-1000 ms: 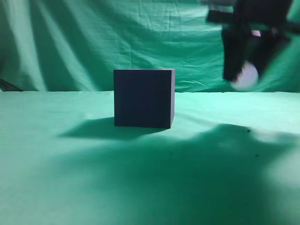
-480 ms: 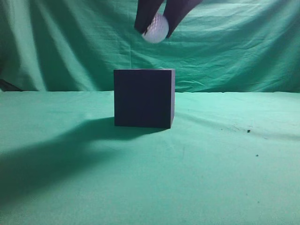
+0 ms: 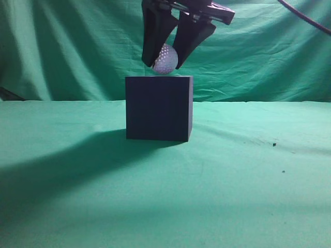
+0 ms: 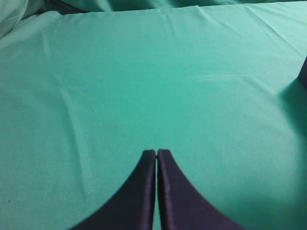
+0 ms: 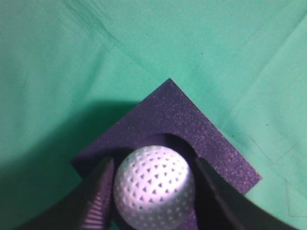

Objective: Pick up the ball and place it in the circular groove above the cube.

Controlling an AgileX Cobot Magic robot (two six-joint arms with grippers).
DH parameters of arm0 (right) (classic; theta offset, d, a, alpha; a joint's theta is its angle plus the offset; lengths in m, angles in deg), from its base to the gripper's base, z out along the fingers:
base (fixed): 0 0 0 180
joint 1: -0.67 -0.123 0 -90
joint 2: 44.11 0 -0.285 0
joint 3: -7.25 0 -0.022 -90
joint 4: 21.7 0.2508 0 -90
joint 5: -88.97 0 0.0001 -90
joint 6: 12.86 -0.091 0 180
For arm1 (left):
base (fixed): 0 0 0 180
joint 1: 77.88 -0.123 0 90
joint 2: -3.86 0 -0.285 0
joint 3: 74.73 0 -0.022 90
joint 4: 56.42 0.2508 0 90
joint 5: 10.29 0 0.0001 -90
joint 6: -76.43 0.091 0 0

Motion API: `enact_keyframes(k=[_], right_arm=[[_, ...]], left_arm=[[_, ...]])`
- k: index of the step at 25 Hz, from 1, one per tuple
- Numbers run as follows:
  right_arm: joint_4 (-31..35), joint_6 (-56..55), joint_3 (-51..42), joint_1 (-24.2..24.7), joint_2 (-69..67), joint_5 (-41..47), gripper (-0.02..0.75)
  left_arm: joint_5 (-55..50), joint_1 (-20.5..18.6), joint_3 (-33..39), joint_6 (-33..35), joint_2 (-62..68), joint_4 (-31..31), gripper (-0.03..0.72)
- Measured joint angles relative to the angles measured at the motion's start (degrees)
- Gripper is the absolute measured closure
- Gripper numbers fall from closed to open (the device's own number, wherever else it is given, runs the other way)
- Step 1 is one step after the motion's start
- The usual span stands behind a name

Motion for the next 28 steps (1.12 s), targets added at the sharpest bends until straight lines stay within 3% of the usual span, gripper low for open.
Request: enact_keyframes(k=[3,7,11,14,17,20,28], right_arm=[[0.1,0.0,0.0,0.0,-0.5,-0.4,0.341],[0.1,0.3,1.5,0.0,-0.5,0.5,0.129],[-1.1,0.3,7.0,0.0,0.0,8.2,0.114],[-2.5,-1.0,12.6,0.0,1.9,18.0,0.326],[-4.0,-2.1,17.7,0.0,4.1,28.9,0.618],[-5.9,-4.6,21.4,0.0,6.7,34.0,0.738],[-6.6,-13.3,20.2,0.0,22.0,35.6,0.738]], left_arm=[[0.0,0.0,0.0,0.0,0.0,0.0,0.688],[0.0,0.0,0.0,0.0,0.0,0.0,0.688],[0.0,0.0,0.0,0.0,0.0,0.0,0.688],[0.0,0.0,0.0,0.0,0.0,0.0,0.688],[0.0,0.0,0.0,0.0,0.0,0.0,0.688],[0.0,0.0,0.0,0.0,0.0,0.0,0.688],[0.0,0.0,0.0,0.0,0.0,0.0,0.688]])
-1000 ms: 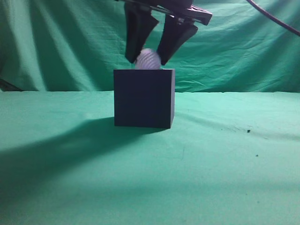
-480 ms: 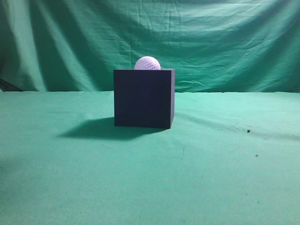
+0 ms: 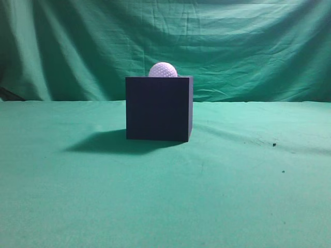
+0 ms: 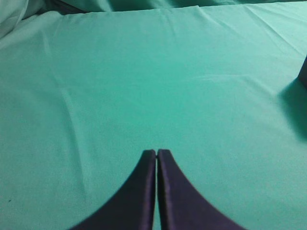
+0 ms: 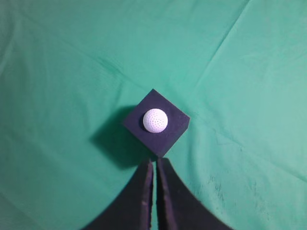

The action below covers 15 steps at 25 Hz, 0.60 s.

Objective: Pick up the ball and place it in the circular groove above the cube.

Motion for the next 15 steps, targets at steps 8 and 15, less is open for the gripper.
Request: enact_keyframes(k=[8,15], right_arm=[[-0.6,-0.7,-15.6,0.0,19.2,0.6,0.738],[0.1,1.3,-36.5,0.0,37.2,-4.4,0.738]], left_arm=[[0.0,0.0,0.0,0.0,0.0,0.0,0.688],[0.0,0.0,0.0,0.0,0.0,0.0,0.688]])
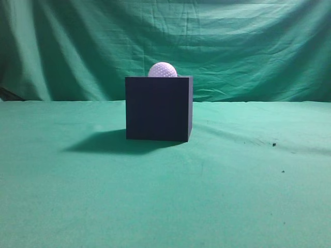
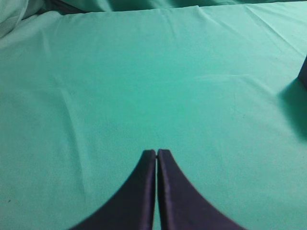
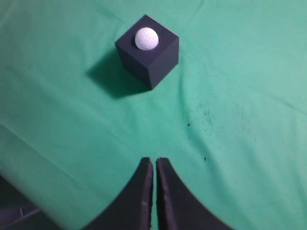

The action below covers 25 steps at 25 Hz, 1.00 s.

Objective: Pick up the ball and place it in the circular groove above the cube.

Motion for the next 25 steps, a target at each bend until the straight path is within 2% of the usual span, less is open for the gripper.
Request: enact_keyframes(k=[4,7,11,14,20,25], right_arm=[[0.7,0.7,-9.6,0.0,11.1,-6.3,0.738],[1.4,1.2,-14.0,0.0,17.7,-6.6,0.738],[1.0,2.8,-16.0,0.0,22.6,-3.1,0.738],[-0.4,4.0,-17.0,0.0,24.3,-4.6,0.738],[-3.6,4.4,-23.6,1.1,25.9,-16.5,0.738],[-4.1,4.5,-34.5,10.2,33.2,-33.0,0.738]], left_arm=[[0.0,0.0,0.0,0.0,0.0,0.0,0.688],[0.0,0.0,0.0,0.0,0.0,0.0,0.688],[0.0,0.0,0.0,0.0,0.0,0.0,0.688],[0.0,0.0,0.0,0.0,0.0,0.0,0.688],[0.0,0.0,0.0,0.0,0.0,0.0,0.688],[0.0,0.0,0.0,0.0,0.0,0.0,0.688]])
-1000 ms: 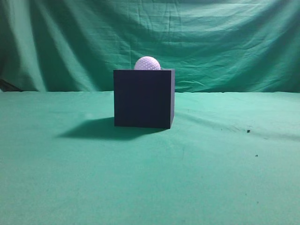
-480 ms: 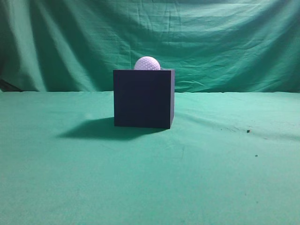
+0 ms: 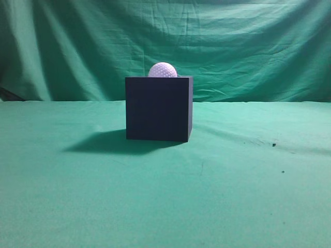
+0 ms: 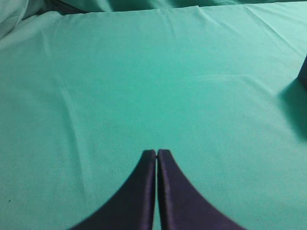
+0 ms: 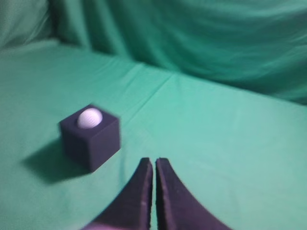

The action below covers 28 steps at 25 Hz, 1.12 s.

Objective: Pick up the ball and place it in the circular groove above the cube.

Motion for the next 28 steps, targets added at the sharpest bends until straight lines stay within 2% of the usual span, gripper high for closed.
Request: enact_keyframes(k=[5,11,15,20,28], right_arm=[[0.6,-0.3,-11.2,9.7,8.1,-11.4,0.738],[1.6,-1.0,-21.5,16.7,11.6,-14.7,0.738],[3.1,-1.9,-26.4,19.1,11.6,-15.6,0.738],[3.3,-2.3,-26.7,21.6,11.6,-13.8,0.738],[3.3,-3.1,-26.7,22.2,11.6,-13.0,0.738]], left_arm=[[0.0,0.0,0.0,0.0,0.0,0.0,0.688],[0.0,0.0,0.0,0.0,0.0,0.0,0.688],[0.0,0.0,0.0,0.0,0.0,0.0,0.688],[0.0,0.0,0.0,0.0,0.0,0.0,0.688],[0.0,0.0,0.0,0.0,0.0,0.0,0.688]])
